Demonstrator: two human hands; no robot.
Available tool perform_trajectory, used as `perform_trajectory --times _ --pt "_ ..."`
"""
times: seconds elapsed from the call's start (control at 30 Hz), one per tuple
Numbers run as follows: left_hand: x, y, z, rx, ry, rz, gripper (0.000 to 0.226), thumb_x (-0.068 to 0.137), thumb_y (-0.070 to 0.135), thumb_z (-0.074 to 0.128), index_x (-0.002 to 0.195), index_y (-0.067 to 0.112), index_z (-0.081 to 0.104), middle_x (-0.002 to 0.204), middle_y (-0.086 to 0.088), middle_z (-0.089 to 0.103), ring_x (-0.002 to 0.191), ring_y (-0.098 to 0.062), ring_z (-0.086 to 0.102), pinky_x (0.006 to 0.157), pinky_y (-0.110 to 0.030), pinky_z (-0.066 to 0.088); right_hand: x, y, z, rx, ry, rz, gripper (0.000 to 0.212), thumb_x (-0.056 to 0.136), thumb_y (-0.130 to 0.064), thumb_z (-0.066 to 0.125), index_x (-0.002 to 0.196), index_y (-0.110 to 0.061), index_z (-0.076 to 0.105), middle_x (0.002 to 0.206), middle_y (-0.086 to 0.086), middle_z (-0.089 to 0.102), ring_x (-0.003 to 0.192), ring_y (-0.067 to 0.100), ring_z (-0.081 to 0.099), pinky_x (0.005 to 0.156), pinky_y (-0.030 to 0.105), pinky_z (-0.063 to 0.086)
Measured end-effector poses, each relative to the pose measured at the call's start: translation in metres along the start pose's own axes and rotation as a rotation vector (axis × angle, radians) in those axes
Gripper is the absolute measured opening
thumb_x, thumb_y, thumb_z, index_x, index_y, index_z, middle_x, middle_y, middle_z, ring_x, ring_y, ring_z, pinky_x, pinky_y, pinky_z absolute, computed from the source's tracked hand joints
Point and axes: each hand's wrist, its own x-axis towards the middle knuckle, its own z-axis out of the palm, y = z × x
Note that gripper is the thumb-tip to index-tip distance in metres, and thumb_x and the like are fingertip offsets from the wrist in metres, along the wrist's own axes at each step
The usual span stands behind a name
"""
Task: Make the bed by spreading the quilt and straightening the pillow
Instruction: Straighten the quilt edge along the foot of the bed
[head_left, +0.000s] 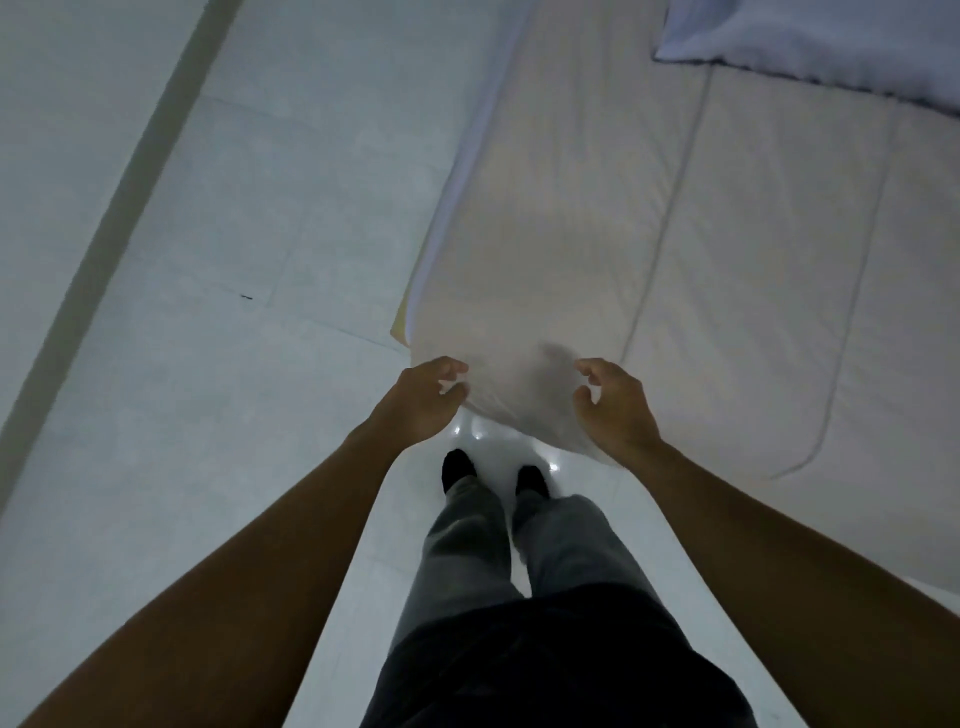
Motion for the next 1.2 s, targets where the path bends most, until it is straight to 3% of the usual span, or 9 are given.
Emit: perform_trajectory --times 0.23,0.4,0.5,0.6,0.8,0.9,1.0,1.07,1.2 --pt "0.098 -0.005 -0.005 -0.026 0.065 -0.091 0.031 0.097 0.036 0.056 0.127 0.031 0.061 0.123 0.011 0.061 0.104 -0.007 0.053 0.084 -0.022 0.037 0.064 0.011 0.046 0.063 0.023 0.081 0.04 0.095 -0.009 0.053 0.135 -0.009 0.057 0.132 0.01 0.062 0.12 0.021 0.059 0.094 0.021 0.041" --pt "0.159 -0.025 0.004 -0.137 0.376 -0.05 0.025 0.096 0.018 0.057 0.118 0.025 0.066 0.123 0.008 0.057 0.119 -0.016 0.057 0.103 -0.031 0.047 0.109 0.035 0.087 0.068 0.091 0.062 0.042 0.093 -0.011 0.058 0.135 -0.011 0.053 0.131 0.008 0.057 0.122 0.021 0.052 0.096 0.024 0.039" --pt "0.191 -0.033 0.005 -0.2 0.471 -0.1 0.034 0.095 0.018 0.059 0.129 0.023 0.058 0.133 0.001 0.054 0.123 -0.019 0.053 0.106 -0.036 0.047 0.124 0.053 0.106 0.055 0.125 0.06 0.036 0.092 -0.019 0.064 0.127 -0.014 0.056 0.126 0.004 0.053 0.117 0.019 0.049 0.097 0.032 0.047" --pt "0.203 -0.041 0.006 -0.255 0.501 -0.204 0.046 0.094 0.026 0.063 0.137 0.017 0.048 0.132 -0.006 0.058 0.116 -0.024 0.057 0.092 -0.032 0.048 0.125 0.059 0.111 0.023 0.208 -0.007 0.028 0.092 -0.023 0.067 0.116 -0.013 0.06 0.118 0.004 0.052 0.107 0.018 0.05 0.089 0.029 0.047" --pt "0.187 -0.056 0.001 -0.19 0.636 -0.079 0.018 0.092 0.032 0.066 0.101 0.02 0.056 0.091 0.003 0.062 0.082 -0.017 0.057 0.064 -0.011 0.038 0.125 0.057 0.108 -0.062 0.298 -0.113 0.006 0.094 -0.013 0.062 0.09 -0.012 0.065 0.089 0.003 0.062 0.085 0.018 0.058 0.078 0.032 0.054" --pt "0.25 -0.088 -0.021 -0.11 0.516 0.025 0.018 0.091 0.034 0.068 0.1 0.024 0.056 0.093 0.003 0.064 0.083 -0.018 0.06 0.063 -0.01 0.038 0.146 0.052 0.16 -0.041 0.408 -0.017 0.008 0.095 -0.007 0.062 0.088 -0.011 0.065 0.086 0.003 0.063 0.082 0.017 0.058 0.075 0.029 0.054" --pt "0.253 -0.089 -0.019 -0.107 0.395 -0.018 0.029 0.09 0.03 0.069 0.114 0.021 0.056 0.106 -0.001 0.064 0.093 -0.022 0.062 0.069 -0.018 0.045 0.14 0.057 0.154 -0.034 0.389 -0.01 0.006 0.094 -0.009 0.063 0.09 -0.014 0.064 0.088 0.0 0.063 0.083 0.014 0.057 0.077 0.034 0.055" --pt "0.253 -0.085 -0.016 -0.037 0.381 -0.016 0.045 0.088 0.023 0.069 0.129 0.019 0.05 0.12 -0.005 0.058 0.108 -0.024 0.058 0.085 -0.032 0.049 0.14 0.051 0.146 -0.045 0.376 0.036 0.004 0.092 -0.018 0.061 0.092 -0.018 0.065 0.089 -0.004 0.062 0.083 0.013 0.055 0.078 0.038 0.054" --pt "0.257 -0.056 -0.011 0.298 0.497 0.452 0.063 0.081 0.019 0.066 0.14 0.012 0.044 0.141 -0.01 0.046 0.128 -0.026 0.044 0.106 -0.036 0.035 0.158 0.026 0.129 -0.088 0.534 -0.053 0.04 0.087 -0.035 0.052 0.12 -0.014 0.063 0.114 0.003 0.062 0.106 0.016 0.051 0.092 0.033 0.046"
